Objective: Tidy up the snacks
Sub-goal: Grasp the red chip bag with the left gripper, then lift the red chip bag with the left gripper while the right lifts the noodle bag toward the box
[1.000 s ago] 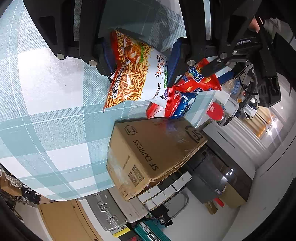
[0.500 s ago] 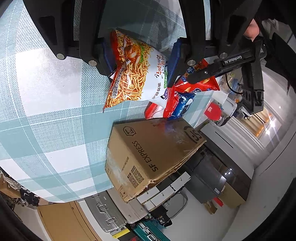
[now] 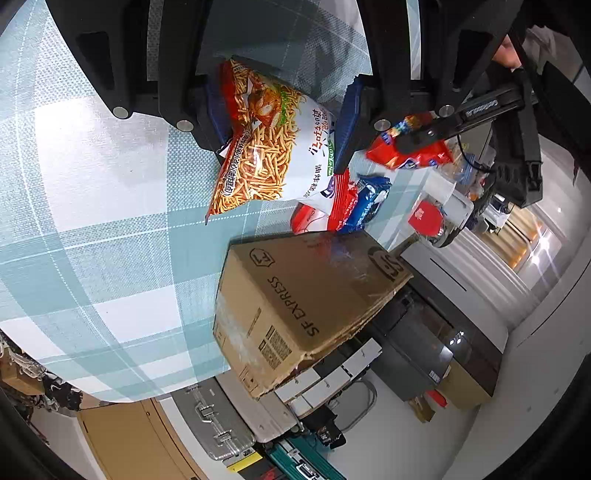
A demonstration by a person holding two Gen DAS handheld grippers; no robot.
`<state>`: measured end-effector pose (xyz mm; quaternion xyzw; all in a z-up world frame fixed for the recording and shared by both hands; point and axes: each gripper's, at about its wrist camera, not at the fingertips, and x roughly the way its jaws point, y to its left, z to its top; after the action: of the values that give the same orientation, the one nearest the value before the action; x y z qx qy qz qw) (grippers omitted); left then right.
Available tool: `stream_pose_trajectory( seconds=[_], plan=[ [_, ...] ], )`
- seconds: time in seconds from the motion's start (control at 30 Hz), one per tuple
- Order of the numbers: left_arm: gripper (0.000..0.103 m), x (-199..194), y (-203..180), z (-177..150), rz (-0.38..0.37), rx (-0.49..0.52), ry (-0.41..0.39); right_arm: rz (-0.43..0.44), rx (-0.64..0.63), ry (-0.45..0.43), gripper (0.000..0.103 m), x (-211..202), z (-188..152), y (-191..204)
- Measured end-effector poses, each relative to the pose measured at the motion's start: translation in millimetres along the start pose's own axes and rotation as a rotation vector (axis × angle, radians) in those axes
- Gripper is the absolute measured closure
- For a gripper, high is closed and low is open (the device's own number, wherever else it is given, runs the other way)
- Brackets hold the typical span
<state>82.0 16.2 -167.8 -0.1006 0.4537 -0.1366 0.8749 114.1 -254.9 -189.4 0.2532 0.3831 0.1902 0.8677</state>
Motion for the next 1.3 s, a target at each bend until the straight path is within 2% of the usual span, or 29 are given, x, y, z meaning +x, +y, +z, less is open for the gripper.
stream_pose_trajectory(
  seconds=[0.23, 0.37, 0.6, 0.9, 1.03, 1.3],
  plan=[
    [0.062, -55, -9, -3, -0.019, 0.047, -0.109, 0.003, -0.020, -0.051, 0.052, -15, -7, 11],
    [0.062, -78, -18, -1, 0.007, 0.075, -0.141, 0.016, -0.047, -0.078, 0.052, -31, -8, 26],
    [0.062, -123, -40, 2, -0.035, 0.128, -0.220, 0.036, -0.141, -0.166, 0.052, -80, 2, 72],
    [0.062, -168, -55, 11, -0.098, 0.147, -0.286, 0.077, -0.177, -0.209, 0.052, -118, 14, 110],
    [0.062, -178, -59, 20, -0.110, 0.156, -0.302, 0.084, -0.192, -0.240, 0.052, -133, 18, 120],
    [0.062, -185, -62, 47, -0.121, 0.152, -0.331, 0.099, -0.199, -0.248, 0.052, -138, 36, 126]
  ],
)
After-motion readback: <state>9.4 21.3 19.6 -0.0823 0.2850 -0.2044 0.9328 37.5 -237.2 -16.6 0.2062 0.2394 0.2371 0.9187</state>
